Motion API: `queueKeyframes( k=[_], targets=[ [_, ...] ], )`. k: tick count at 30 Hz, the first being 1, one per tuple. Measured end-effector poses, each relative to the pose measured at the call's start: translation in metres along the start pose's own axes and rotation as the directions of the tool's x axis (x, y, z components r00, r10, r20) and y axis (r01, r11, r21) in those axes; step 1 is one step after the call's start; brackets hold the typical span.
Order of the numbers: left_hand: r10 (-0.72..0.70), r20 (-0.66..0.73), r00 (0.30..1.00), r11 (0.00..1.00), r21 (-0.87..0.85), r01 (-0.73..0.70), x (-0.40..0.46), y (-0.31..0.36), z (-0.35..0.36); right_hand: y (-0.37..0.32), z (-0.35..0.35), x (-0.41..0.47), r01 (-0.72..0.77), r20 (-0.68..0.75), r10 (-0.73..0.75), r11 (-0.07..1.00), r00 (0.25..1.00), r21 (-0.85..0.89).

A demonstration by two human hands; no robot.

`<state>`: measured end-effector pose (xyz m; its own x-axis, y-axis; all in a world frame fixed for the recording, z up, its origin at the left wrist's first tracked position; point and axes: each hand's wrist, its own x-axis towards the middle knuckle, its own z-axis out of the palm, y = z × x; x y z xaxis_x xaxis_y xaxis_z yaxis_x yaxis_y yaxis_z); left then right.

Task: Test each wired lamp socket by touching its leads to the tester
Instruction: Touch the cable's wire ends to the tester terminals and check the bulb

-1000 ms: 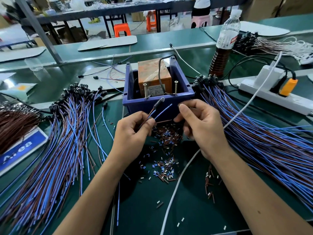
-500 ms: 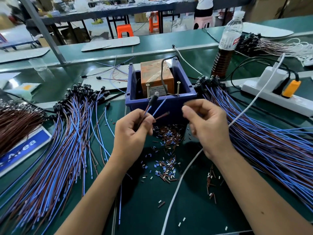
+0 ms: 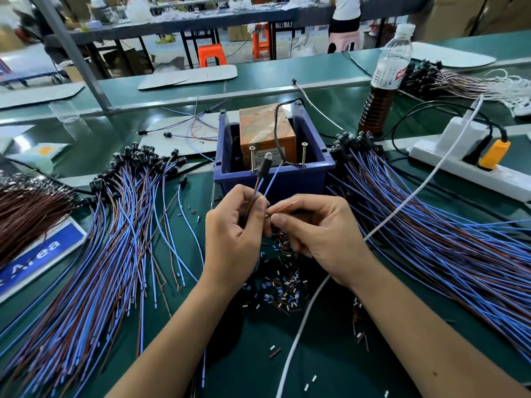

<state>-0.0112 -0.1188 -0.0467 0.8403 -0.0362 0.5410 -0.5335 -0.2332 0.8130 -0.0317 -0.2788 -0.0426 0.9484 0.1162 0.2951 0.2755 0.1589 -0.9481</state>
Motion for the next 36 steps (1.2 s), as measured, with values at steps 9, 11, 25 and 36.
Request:
queueKeyframes(
  k=[9,11,25,36],
  targets=[
    [0.18,-0.193,0.965,0.981,0.112,-0.161,-0.002,0.01,-0.003,-0.004,-0.005,0.001,0.126,-0.114,-0.123,0.992,0.986,0.02],
    [0.154,-0.265,0.952,0.987,0.073,-0.14,0.0,0.01,-0.004,-0.004,-0.006,0.003,0.146,-0.149,-0.137,0.988,0.979,0.053],
    [-0.034,-0.323,0.946,0.992,-0.129,-0.009,0.002,0.005,-0.005,0.0,-0.012,0.003,0.196,-0.414,-0.292,0.946,0.862,-0.259],
    [-0.013,-0.289,0.957,0.99,-0.14,-0.029,0.001,0.007,-0.007,0.003,-0.012,0.002,0.155,-0.413,-0.316,0.913,0.854,-0.377]
  ],
)
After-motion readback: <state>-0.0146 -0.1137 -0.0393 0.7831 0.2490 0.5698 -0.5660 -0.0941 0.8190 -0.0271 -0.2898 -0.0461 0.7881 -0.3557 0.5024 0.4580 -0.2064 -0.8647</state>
